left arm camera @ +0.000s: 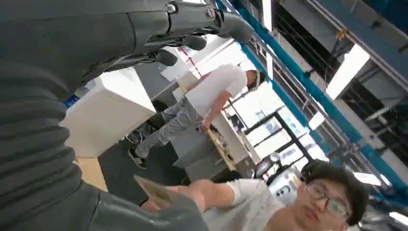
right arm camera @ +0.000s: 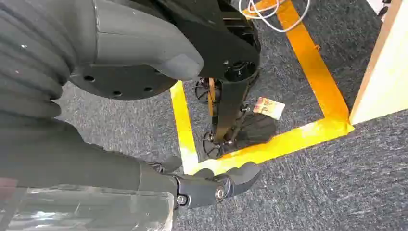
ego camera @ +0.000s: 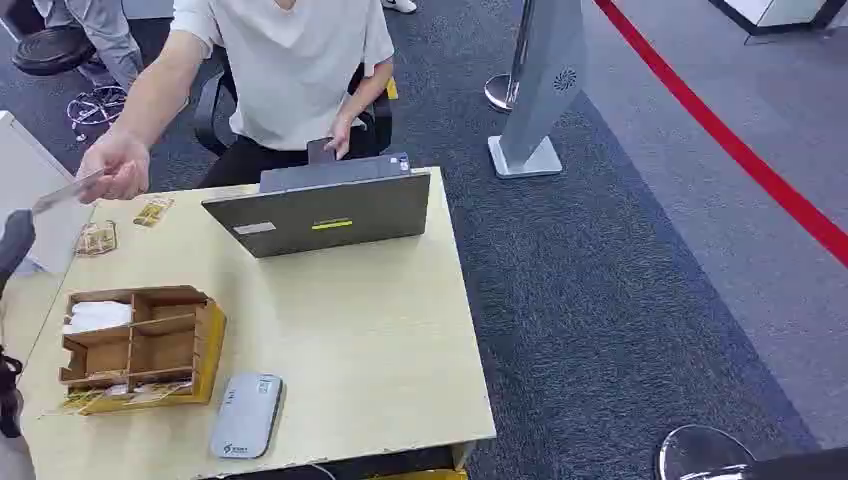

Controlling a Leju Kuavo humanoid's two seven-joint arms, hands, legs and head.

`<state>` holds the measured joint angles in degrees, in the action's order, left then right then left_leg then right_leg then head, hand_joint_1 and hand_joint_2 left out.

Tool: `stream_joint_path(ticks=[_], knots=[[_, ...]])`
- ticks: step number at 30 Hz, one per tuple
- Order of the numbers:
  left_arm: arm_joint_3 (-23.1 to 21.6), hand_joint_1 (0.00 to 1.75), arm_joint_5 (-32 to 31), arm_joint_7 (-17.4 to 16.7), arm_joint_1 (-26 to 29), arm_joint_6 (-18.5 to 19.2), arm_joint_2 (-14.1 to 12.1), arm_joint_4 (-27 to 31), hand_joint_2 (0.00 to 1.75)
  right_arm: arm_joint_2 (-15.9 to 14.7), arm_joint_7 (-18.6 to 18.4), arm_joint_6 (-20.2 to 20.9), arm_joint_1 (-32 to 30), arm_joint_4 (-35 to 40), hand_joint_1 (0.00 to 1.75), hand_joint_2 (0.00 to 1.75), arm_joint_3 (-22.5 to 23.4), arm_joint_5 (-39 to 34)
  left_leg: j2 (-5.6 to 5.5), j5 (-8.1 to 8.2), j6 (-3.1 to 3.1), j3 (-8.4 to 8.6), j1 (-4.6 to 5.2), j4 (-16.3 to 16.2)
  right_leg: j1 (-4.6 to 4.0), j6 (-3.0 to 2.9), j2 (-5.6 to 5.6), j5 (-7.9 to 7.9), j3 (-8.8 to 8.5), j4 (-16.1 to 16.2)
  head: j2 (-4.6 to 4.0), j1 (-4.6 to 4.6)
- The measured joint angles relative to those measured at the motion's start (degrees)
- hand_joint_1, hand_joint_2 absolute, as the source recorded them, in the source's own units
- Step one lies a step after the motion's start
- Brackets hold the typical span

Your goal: Pass the card to the sensor for recognition and then transmit it.

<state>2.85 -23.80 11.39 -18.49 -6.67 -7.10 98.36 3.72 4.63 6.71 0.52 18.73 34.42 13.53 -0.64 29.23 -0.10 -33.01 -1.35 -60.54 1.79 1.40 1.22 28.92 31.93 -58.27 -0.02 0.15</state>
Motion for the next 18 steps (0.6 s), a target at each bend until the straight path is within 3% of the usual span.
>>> stream_joint_path(ticks=[10,11,18], knots=[[-9.61,0.0,-5.97,-8.36,-8.63,10.61,-6.02,-5.75,1.75,0.0,-0.52,0.53,0.42,-0.17,0.0,1.75,0.26,1.56,0.04,-0.02,0.0,-0.03,0.0,-0.01,0.0,-0.05,0.04,-0.05,0.04,-0.02,-0.02,0.0],[-10.75,1.75,-6.6,-9.2,-9.48,11.67,-6.58,-6.45,1.75,0.0,-0.59,0.59,0.45,-0.17,0.0,1.75,0.41,1.58,0.04,-0.03,0.0,-0.03,0.0,-0.01,0.0,-0.05,0.04,-0.05,0.05,-0.02,0.0,0.0],[-18.24,1.75,-10.65,-15.15,-15.74,18.57,-11.28,-10.89,1.75,0.0,-1.42,1.23,0.57,-0.06,0.0,1.75,0.98,2.63,0.03,-0.03,-0.01,-0.03,0.0,-0.01,0.0,-0.06,0.04,-0.05,0.04,-0.04,0.0,0.0]])
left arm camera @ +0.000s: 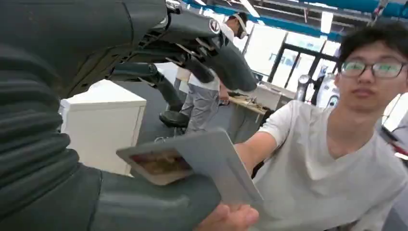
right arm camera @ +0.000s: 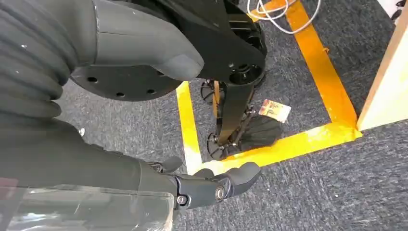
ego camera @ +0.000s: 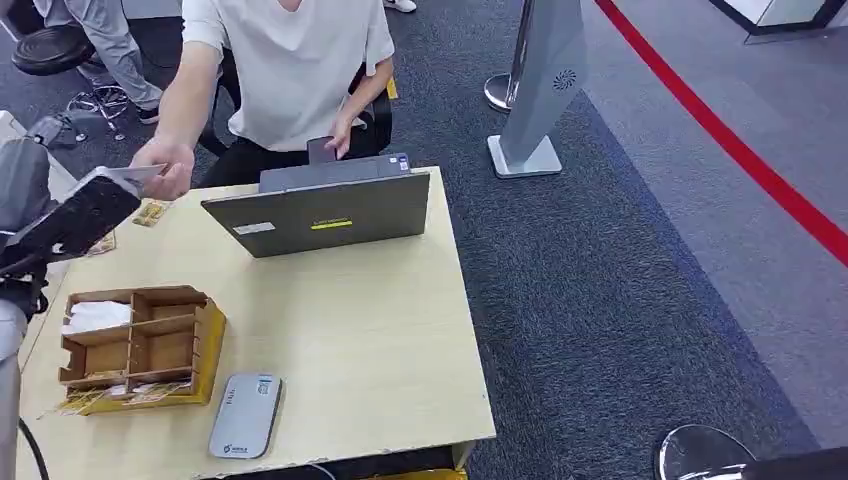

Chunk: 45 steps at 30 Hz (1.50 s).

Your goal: Pass the card to the sensor for recognition and then transmit it.

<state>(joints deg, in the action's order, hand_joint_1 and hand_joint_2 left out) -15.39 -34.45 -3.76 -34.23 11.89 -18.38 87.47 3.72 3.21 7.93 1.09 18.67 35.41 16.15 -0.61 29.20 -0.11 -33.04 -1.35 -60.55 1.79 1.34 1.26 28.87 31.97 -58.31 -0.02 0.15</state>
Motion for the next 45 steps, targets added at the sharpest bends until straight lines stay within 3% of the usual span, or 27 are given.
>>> stream_joint_path(ticks=[15,21,25,29,35,37,41,45], knots=[[-14.85,1.75,-7.73,-12.65,-12.08,14.94,-10.59,-7.49,1.75,0.46,-2.64,1.51,-0.12,1.99,0.0,1.75,0.98,2.05,0.0,-0.03,-0.04,0.0,-0.01,0.0,-0.01,-0.03,0.01,-0.02,0.01,-0.05,0.0,0.0],[-17.2,1.75,-8.26,-13.57,-13.12,15.83,-12.28,-8.3,1.75,0.63,-3.06,1.79,-0.22,2.62,0.0,1.75,1.31,2.84,-0.01,-0.03,-0.04,-0.01,-0.01,0.0,0.0,-0.04,0.01,-0.02,0.01,-0.05,0.0,-0.02],[-17.66,1.75,-10.4,-13.38,-12.41,11.57,-12.3,-7.73,1.75,1.05,-3.21,2.01,-0.71,3.45,0.0,1.75,1.46,2.69,-0.01,-0.03,-0.04,-0.02,0.0,0.0,0.0,-0.04,0.0,-0.02,0.0,-0.04,0.0,-0.02],[-17.59,1.75,-15.24,-11.53,-7.64,2.74,-12.26,-2.35,1.75,1.55,-3.19,2.03,-1.7,4.11,0.0,1.75,2.1,2.71,-0.01,-0.03,-0.04,-0.03,0.01,0.0,0.01,-0.04,0.01,-0.02,-0.01,-0.04,0.0,-0.02],[-14.79,1.75,-24.94,-4.36,8.33,-13.26,-10.34,12.49,1.75,2.75,-2.1,2.38,-3.01,5.0,0.0,1.75,3.8,4.02,0.09,0.07,-0.03,-0.04,0.03,0.02,0.02,-0.01,0.1,0.04,0.02,0.01,0.0,-0.02],[-14.38,1.75,-27.13,-2.68,14.28,-16.91,-9.53,16.25,1.75,3.04,-1.94,2.25,-3.22,5.22,0.0,1.75,4.26,4.5,0.09,0.11,0.01,-0.06,0.02,0.02,0.02,0.06,0.09,0.09,0.03,0.02,0.0,-0.04],[-14.07,1.75,-29.18,-0.8,23.73,-21.56,-8.28,20.09,1.75,3.8,-1.27,-0.57,-2.71,5.07,0.0,1.75,4.33,5.95,0.11,0.1,0.01,-0.06,0.01,0.03,0.01,0.06,0.08,0.09,0.07,0.02,0.0,0.0],[-13.9,1.75,-29.61,-0.15,28.51,-22.32,-7.38,21.53,1.75,4.04,-0.72,-1.36,-2.05,4.5,0.0,1.75,4.35,6.05,0.04,0.08,0.0,-0.06,0.01,0.03,0.01,0.05,-0.03,0.08,0.01,0.01,0.0,-0.02]])
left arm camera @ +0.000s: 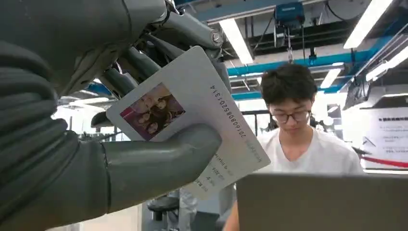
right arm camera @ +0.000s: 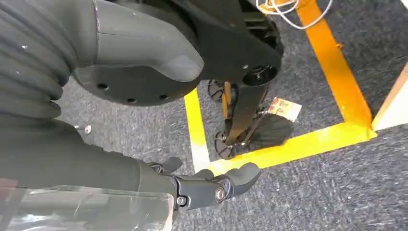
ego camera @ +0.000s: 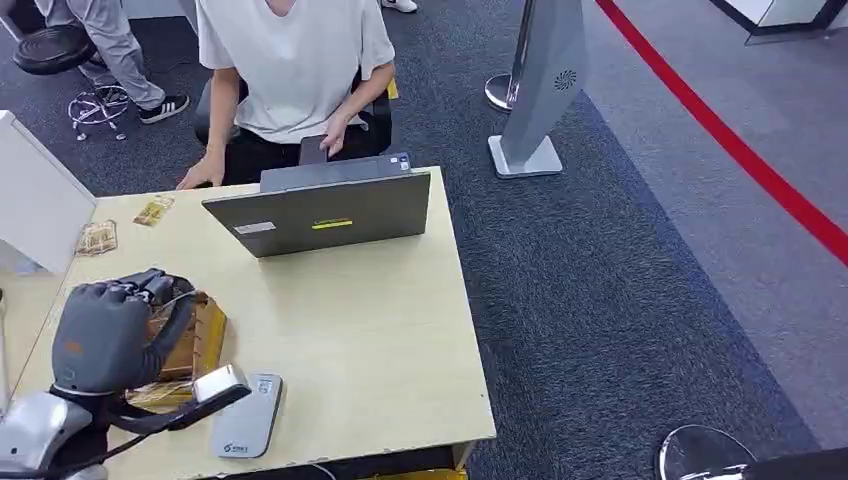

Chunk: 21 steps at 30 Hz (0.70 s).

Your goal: Pass the card to the sensor for recognition and then transmit it.

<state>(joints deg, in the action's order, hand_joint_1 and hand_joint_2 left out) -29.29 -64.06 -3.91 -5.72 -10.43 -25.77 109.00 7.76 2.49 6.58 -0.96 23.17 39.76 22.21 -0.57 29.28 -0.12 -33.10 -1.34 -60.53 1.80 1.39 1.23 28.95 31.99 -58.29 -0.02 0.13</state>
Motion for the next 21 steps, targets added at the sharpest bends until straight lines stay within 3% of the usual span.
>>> stream_joint_path(ticks=[8,21], knots=[[1.49,1.75,-0.17,-1.42,7.71,2.05,3.25,-1.18,1.75,0.07,0.57,-0.46,0.62,-1.05,0.0,1.75,0.37,1.09,-0.01,0.01,0.0,-0.02,0.0,0.0,0.0,0.0,0.01,0.0,0.0,0.01,-0.02,0.02],[1.9,1.75,-1.07,-1.99,10.88,4.76,6.86,-11.08,1.75,0.07,0.33,-1.27,1.79,-1.88,0.0,1.75,0.35,2.14,-0.06,0.0,0.0,-0.02,0.0,0.0,0.0,0.0,0.0,0.0,0.0,0.0,0.0,0.02]])
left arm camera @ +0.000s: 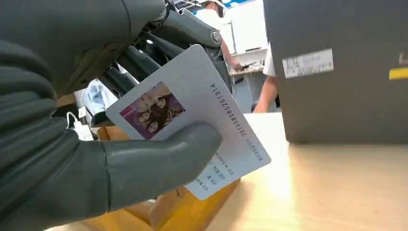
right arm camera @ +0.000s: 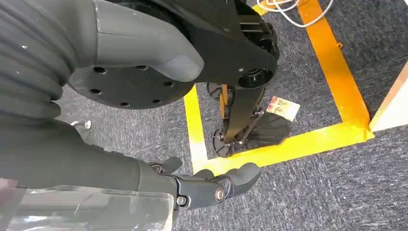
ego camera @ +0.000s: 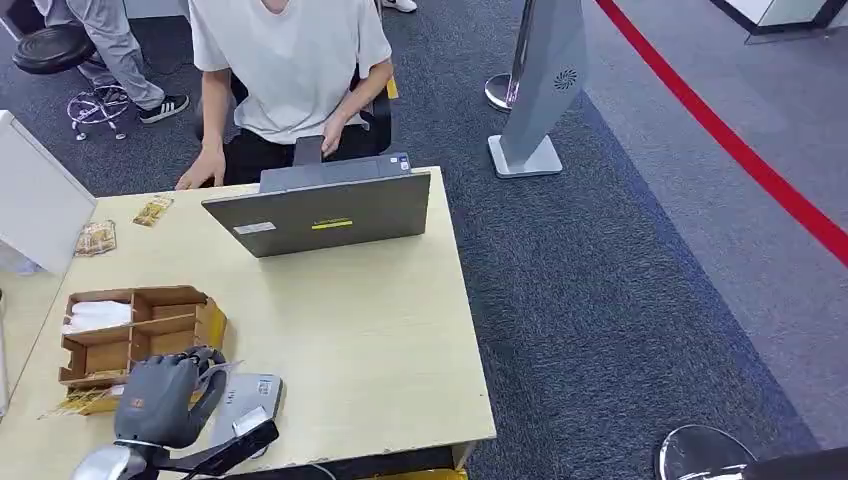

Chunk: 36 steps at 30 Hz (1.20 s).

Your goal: Pass the card to the sensor for recognition and then transmit it.

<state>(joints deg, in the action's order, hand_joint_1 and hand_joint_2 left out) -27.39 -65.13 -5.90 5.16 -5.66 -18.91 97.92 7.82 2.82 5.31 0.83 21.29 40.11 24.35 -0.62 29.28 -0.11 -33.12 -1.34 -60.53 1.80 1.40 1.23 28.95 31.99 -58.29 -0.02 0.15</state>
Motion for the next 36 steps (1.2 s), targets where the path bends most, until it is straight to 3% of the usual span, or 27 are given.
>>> stream_joint_path(ticks=[15,26,28,33,36], knots=[[-0.28,1.75,0.87,0.94,-0.43,4.35,0.7,-5.59,1.75,-0.11,0.37,-0.17,1.51,-1.88,0.0,1.75,-0.52,0.0,0.0,0.0,0.0,0.0,0.0,0.0,0.0,0.0,0.0,0.0,0.01,0.0,0.0,-0.02],[-0.28,1.75,0.98,1.05,-1.46,4.52,0.2,-5.88,1.75,-0.18,0.44,-0.26,1.62,-2.49,0.0,1.75,-0.57,0.0,-0.01,0.0,0.0,0.0,0.0,0.0,0.0,0.0,0.0,0.0,0.01,0.0,0.0,-0.02],[0.0,1.75,0.74,0.76,-5.16,3.87,-0.98,-4.19,1.75,-0.44,1.18,-0.52,1.75,-3.34,0.0,1.75,-0.61,-0.2,-0.04,-0.04,-0.01,0.0,-0.01,0.0,0.0,0.0,-0.07,-0.01,-0.01,-0.01,0.0,-0.02],[4.53,1.75,-0.31,0.13,-13.52,-3.28,-1.31,2.24,1.75,-0.44,1.49,-1.16,1.69,-3.93,0.0,1.75,-0.63,-0.33,-0.09,-0.12,-0.04,-0.01,-0.02,-0.01,-0.02,-0.06,-0.11,-0.06,0.0,-0.03,0.0,-0.02],[7.59,1.75,-2.15,-0.07,-19.68,-3.48,-1.31,3.74,1.75,-0.44,1.57,-1.55,1.78,-4.55,0.0,1.75,-0.85,0.02,-0.09,-0.13,-0.06,0.0,-0.02,-0.01,-0.02,-0.08,-0.11,-0.08,-0.01,-0.05,-0.02,0.0]])
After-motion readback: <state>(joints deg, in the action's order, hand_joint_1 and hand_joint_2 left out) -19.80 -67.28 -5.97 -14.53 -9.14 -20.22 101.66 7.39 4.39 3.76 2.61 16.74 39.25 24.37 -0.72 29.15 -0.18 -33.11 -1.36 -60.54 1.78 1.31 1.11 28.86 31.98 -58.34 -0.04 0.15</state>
